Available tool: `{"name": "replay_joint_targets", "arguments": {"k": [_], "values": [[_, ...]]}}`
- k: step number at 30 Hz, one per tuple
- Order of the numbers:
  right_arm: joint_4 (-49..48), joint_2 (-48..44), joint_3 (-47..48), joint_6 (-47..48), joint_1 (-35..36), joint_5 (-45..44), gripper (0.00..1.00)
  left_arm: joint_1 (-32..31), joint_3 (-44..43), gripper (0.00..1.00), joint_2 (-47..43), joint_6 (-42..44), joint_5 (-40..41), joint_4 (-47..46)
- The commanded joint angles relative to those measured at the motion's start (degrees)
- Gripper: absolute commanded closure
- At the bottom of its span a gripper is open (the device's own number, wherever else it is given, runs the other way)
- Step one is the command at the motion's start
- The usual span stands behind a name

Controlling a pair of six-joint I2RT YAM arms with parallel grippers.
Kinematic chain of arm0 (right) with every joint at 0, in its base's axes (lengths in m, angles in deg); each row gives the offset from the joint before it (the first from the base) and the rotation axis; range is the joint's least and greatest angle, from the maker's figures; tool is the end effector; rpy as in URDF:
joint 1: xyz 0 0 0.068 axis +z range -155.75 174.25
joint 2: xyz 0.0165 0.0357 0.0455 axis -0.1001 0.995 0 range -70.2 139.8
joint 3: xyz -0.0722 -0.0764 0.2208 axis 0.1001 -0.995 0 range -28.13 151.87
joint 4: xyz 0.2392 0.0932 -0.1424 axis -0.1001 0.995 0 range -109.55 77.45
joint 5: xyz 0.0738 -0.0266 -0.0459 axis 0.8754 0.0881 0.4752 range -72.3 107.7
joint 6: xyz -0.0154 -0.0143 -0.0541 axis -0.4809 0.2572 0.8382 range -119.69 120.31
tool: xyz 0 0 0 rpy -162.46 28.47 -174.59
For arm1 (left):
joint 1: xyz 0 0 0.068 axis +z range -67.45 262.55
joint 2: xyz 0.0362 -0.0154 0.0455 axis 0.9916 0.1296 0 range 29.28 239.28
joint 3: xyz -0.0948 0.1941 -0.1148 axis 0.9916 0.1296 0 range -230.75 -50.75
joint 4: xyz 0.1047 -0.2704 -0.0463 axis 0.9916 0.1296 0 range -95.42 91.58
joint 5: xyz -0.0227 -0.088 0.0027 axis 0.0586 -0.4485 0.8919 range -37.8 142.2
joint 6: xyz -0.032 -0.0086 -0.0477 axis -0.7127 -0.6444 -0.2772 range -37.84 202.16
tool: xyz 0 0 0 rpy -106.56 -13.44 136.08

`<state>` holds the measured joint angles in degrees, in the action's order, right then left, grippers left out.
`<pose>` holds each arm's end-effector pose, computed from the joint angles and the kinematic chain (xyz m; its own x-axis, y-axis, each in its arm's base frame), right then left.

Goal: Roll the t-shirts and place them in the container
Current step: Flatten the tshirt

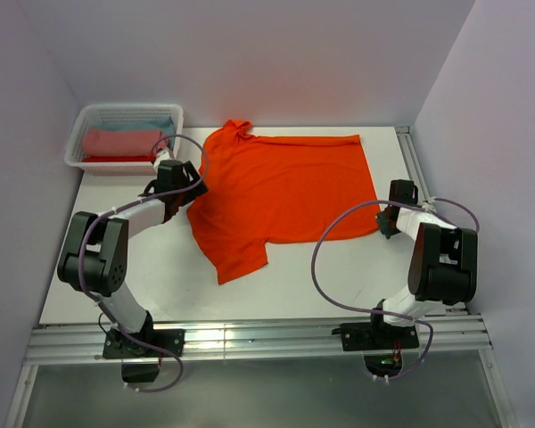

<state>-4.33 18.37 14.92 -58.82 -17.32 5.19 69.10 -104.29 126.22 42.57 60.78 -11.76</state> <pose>0.3004 -0.0707 0.0911 -0.1814 0.8925 -0.4130 0.8873 0.3296 0.3225 0.3751 -0.0834 0.1290 -0.5244 -0.5225 -0.6723 -0.2855 0.8518 -0.4393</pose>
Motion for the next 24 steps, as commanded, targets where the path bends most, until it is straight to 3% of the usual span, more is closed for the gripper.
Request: {"name": "replay_joint_targets", "arguments": {"k": [1,7,16,19,24], "values": [[1.65,-0.07,-1.39,-0.37,-0.99,-0.41,1.0,0.27,-0.78,0.14,0.96,-0.75,-0.85,-1.91],[0.68,-2.26,-3.76,-1.86,-1.61,-0.84,1.0,0.62,-1.39,0.18,2.9,-1.45,0.56,-0.95],[-0.63,-7.36,-7.98,-5.03,-2.58,-2.87,1.0,2.38,-1.74,0.33,5.62,-1.71,-2.42,-1.39],[-0.55,-7.1,-7.8,-4.76,-2.75,-2.69,1.0,2.38,-3.5,0.42,7.64,-1.63,-2.6,-0.07],[-0.9,-7.36,-8.07,-4.67,-2.84,-2.34,1.0,2.38,-4.03,0.44,9.58,-1.63,-3.21,-0.24]]}}
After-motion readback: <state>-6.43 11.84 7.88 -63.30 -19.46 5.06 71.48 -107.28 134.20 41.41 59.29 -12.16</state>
